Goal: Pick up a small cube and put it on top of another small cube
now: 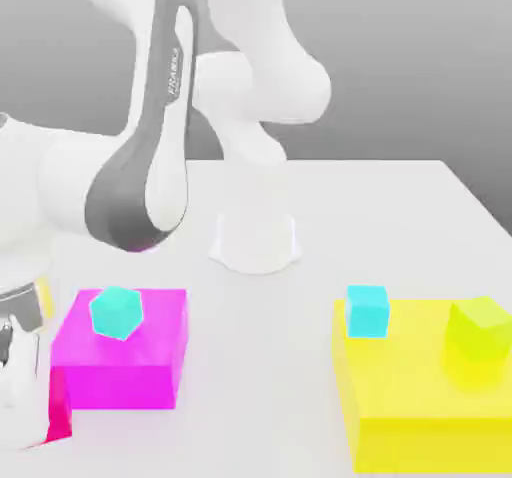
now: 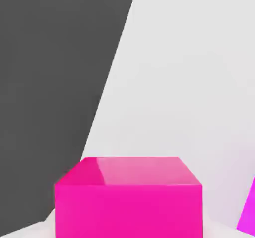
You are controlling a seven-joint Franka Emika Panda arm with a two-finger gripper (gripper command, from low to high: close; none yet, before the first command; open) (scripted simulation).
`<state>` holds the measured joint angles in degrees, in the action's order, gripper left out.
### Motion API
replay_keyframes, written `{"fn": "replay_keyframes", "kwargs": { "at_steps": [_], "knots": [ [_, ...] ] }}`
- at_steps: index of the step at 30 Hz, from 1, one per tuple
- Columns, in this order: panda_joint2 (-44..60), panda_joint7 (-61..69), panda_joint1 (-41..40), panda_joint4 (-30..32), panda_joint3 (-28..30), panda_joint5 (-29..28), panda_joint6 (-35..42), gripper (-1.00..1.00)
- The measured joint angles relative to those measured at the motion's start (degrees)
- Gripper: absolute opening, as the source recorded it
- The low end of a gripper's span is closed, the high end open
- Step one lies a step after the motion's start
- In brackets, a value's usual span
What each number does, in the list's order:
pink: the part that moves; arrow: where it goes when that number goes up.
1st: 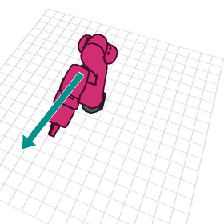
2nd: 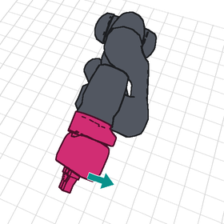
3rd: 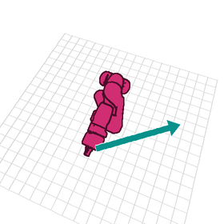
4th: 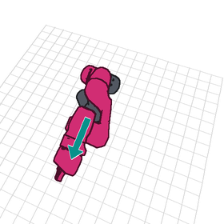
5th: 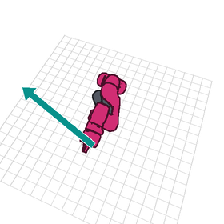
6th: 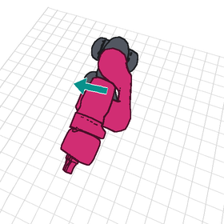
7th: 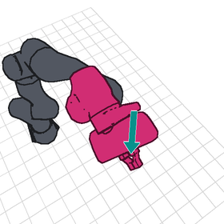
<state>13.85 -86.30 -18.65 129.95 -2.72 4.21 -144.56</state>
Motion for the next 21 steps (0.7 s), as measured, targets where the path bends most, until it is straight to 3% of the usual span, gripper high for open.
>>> {"fn": "replay_keyframes", "kwargs": {
  "at_steps": [6, 13, 17, 18, 21],
  "knots": [
    [-7.8, 5.6, 7.9, 4.5, -8.8, -0.3, 3.0, -1.00],
    [-19.0, 16.1, 29.9, 9.7, -19.6, 0.4, 9.3, -1.00],
    [-15.3, 15.7, 32.0, 12.4, -20.8, -3.3, 3.5, -1.00],
    [-13.9, 15.2, 32.5, 12.9, -20.4, -4.1, 1.8, 1.00],
    [-13.9, 15.2, 32.4, 12.9, -20.4, -4.1, 1.8, 1.00]
  ]
}}
